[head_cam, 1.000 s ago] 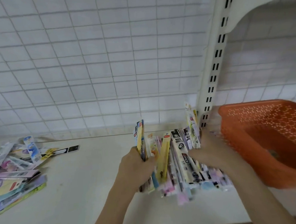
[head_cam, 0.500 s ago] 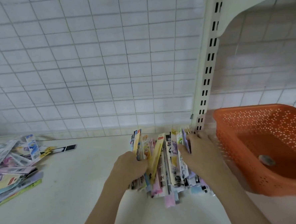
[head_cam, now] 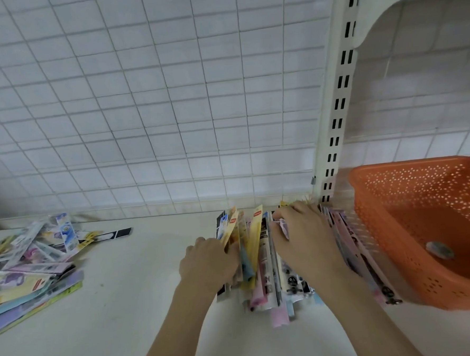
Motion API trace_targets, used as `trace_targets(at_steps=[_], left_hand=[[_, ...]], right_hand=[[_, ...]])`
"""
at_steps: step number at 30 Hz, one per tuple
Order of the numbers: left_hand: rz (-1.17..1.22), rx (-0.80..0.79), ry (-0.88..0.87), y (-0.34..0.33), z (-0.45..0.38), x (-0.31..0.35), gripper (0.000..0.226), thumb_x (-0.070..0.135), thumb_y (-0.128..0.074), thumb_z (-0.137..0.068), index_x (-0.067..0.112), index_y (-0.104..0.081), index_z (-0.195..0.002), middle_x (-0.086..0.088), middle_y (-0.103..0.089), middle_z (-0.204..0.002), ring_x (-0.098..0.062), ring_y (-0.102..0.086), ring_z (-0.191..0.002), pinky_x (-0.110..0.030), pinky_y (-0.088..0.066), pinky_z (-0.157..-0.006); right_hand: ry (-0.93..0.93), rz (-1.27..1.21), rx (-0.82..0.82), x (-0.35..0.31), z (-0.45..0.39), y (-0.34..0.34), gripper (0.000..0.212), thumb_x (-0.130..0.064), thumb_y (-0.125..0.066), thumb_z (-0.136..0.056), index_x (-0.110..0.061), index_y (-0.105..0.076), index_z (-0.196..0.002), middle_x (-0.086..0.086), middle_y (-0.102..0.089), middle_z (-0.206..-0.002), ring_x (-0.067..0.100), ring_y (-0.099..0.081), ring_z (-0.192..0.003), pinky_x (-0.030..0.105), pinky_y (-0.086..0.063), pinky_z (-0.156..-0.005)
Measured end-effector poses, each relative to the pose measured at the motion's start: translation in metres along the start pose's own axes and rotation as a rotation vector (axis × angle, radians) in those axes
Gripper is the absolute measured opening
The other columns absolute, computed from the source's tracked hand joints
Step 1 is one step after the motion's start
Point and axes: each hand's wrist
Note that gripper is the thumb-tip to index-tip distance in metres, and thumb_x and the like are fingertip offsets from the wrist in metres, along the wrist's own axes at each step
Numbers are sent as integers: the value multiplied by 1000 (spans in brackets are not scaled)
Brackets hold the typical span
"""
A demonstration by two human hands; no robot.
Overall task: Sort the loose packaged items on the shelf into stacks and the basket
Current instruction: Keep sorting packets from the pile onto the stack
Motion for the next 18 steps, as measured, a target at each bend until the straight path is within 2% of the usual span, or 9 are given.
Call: trace_targets(at_steps=[4, 6, 7, 9, 10, 11, 12, 13, 18], left_hand=[[122, 3, 82, 5, 1, -14, 52, 45, -39, -91, -2, -60, -92, -20, -56, -90, -34, -62, -92, -36, -50, -77], [212, -10, 85, 8, 1, -22, 35, 38, -44, -91, 10, -52, -71, -15, -56, -81, -29, -58, -78, -30, -44, -70], [253, -13, 78, 9, 1, -25, 29, 36, -47, -91, 17, -44, -69, -14, -59, -84, -27, -57, -77, -29, -42, -69], [352, -3, 58, 14, 1, -31, 20, 34, -51, -91, 27, -41, -75, -8, -62, -96, -26, -61, -87, -30, -47, -74], [415, 0, 52, 18, 1, -35, 9, 34, -53, -90, 27, -48, -87, -6, -60, -100, -26, -62, -93, -31, -50, -79], [460, 9, 53, 20, 0, -40, 20, 33, -54, -90, 22, -53, -107, -5, -59, -106, -26, -61, -99, -33, -51, -85], [476, 18, 48, 23, -1, -45, 39, 33, -55, -90, 16, -49, -125, -5, -59, -113, -26, -59, -104, -36, -51, -90], [469, 33, 40, 25, -3, -52, 47, 32, -54, -91, 14, -44, -133, -5, -58, -119, -25, -58, -108, -37, -50, -93], [282, 106, -65, 41, -8, -111, 38, 36, -49, -92, 21, -52, -126, 3, -61, -118, -17, -59, -105, -31, -49, -90]], right_hand=[[57, -2, -36, -16, -4, -9, 28, -28, -44, -95, -17, -62, -112, 1, -60, -110, 21, -50, -107, 31, -38, -95], [81, 2, -59, -26, -6, -14, 28, -30, -40, -96, -20, -59, -114, -1, -58, -112, 19, -48, -108, 28, -36, -94], [90, -2, -66, -31, -7, -17, 28, -30, -40, -96, -20, -58, -115, -1, -58, -112, 18, -47, -108, 28, -36, -94], [98, -5, -89, -40, -8, -25, 29, -30, -39, -96, -20, -58, -116, -2, -58, -114, 19, -47, -109, 28, -37, -95], [98, -3, -101, -46, -8, -28, 29, -30, -40, -96, -20, -58, -117, -2, -59, -115, 19, -47, -110, 29, -38, -96], [98, -2, -110, -51, -9, -33, 30, -29, -40, -95, -20, -58, -117, -2, -59, -116, 19, -47, -111, 30, -38, -97], [98, -2, -115, -57, -9, -37, 30, -29, -41, -95, -19, -59, -117, -1, -60, -117, 20, -48, -111, 31, -38, -97], [96, -6, -114, -63, -10, -41, 30, -29, -41, -95, -19, -59, -117, -1, -60, -117, 20, -48, -111, 31, -38, -97], [45, -39, -118, -106, -7, -73, 29, -29, -38, -96, -21, -57, -116, -5, -59, -113, 18, -49, -112, 28, -38, -93]])
Point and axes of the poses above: each hand's wrist, its own z-axis away from the middle knuckle, its own y-axis out of the back of the hand, x = y × z
